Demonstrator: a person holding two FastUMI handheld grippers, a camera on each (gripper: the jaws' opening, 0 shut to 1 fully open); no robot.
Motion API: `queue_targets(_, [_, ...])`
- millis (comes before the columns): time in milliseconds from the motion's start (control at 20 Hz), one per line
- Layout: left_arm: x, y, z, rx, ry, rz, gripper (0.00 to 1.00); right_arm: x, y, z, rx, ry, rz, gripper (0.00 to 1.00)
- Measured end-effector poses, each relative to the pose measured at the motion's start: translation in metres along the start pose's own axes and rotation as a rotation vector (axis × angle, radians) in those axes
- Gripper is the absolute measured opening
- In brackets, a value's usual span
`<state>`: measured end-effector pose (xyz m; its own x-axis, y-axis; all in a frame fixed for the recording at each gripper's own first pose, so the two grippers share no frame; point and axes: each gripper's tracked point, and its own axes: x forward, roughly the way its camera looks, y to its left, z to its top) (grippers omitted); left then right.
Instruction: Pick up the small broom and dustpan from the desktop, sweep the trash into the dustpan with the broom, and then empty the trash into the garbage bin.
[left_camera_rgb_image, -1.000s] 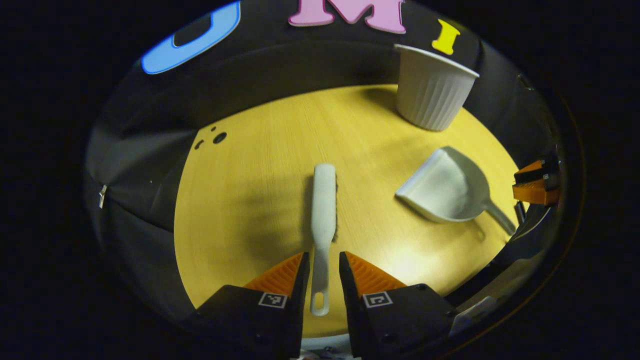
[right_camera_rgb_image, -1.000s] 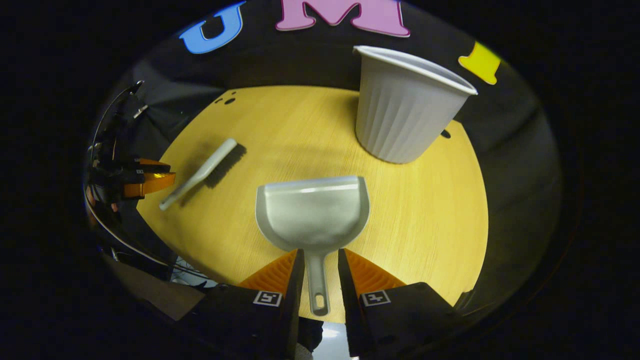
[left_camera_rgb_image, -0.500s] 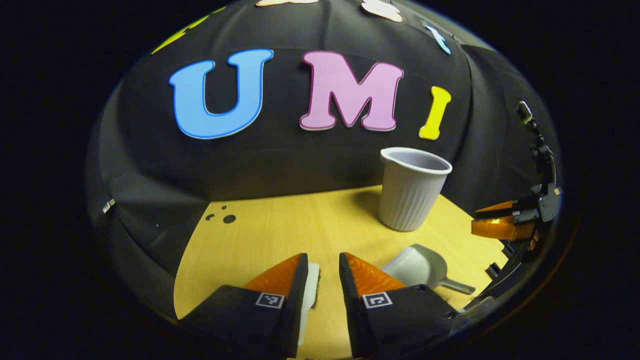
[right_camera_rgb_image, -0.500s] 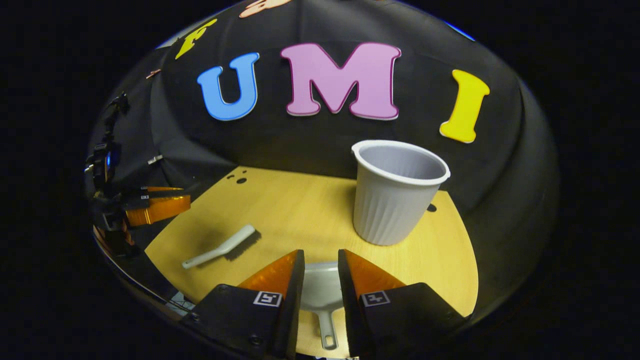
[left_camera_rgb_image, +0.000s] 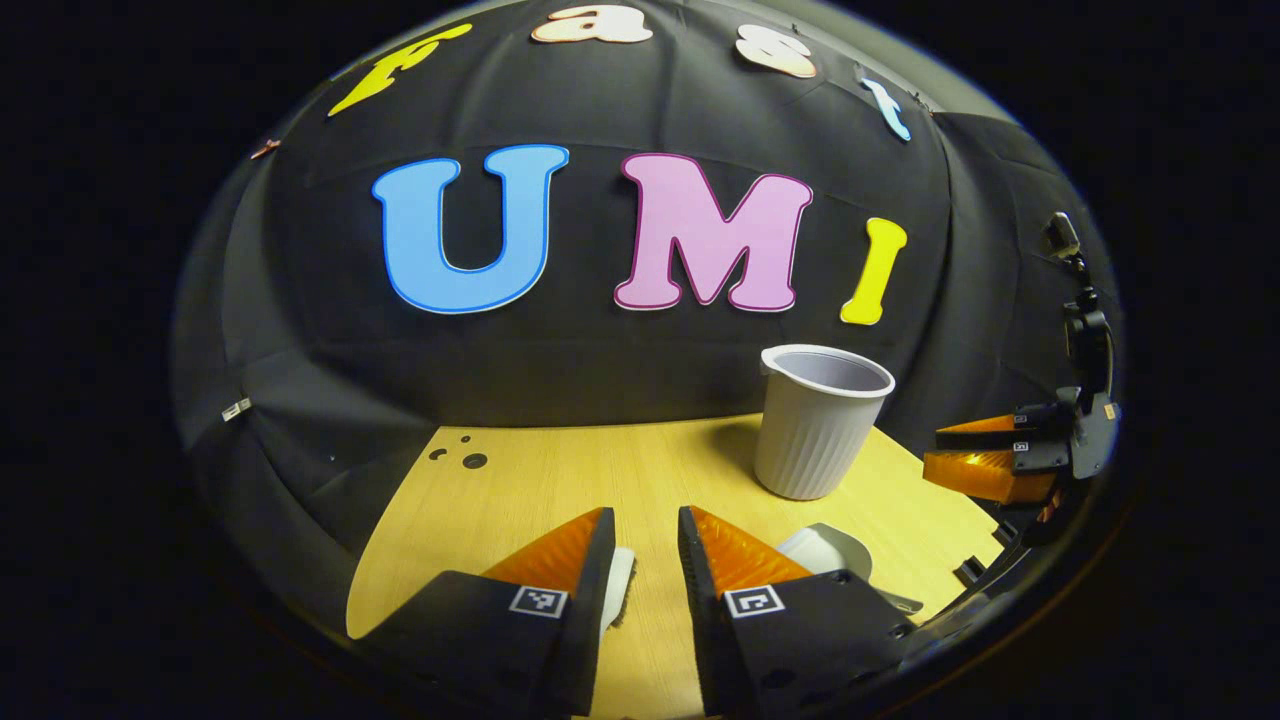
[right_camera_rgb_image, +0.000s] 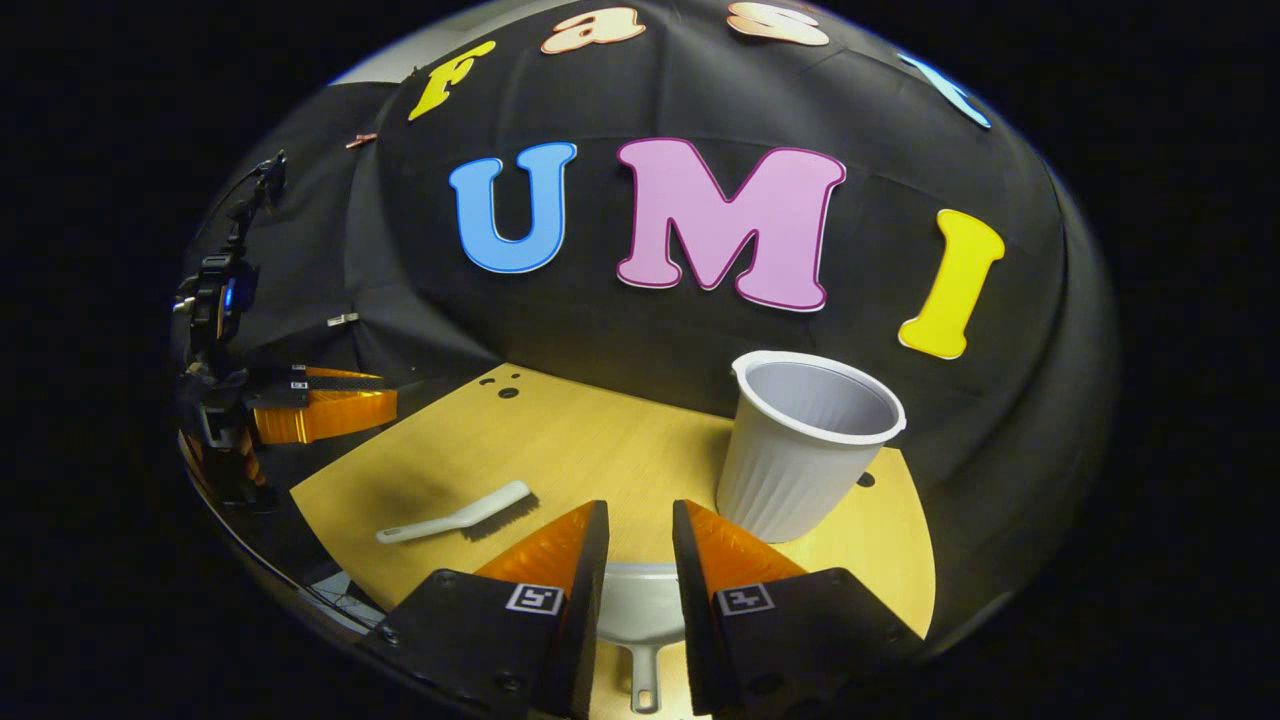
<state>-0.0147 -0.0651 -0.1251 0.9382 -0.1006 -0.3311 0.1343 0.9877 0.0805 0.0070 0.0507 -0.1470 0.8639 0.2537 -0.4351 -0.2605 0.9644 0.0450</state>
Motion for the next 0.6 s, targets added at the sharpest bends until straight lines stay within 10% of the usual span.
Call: queue_targets(600, [-0.013, 0.011, -0.013, -0.008, 0.021, 0.037, 0.43, 0.028, 0.006, -0.014, 0.034, 0.021, 0.001, 0.38])
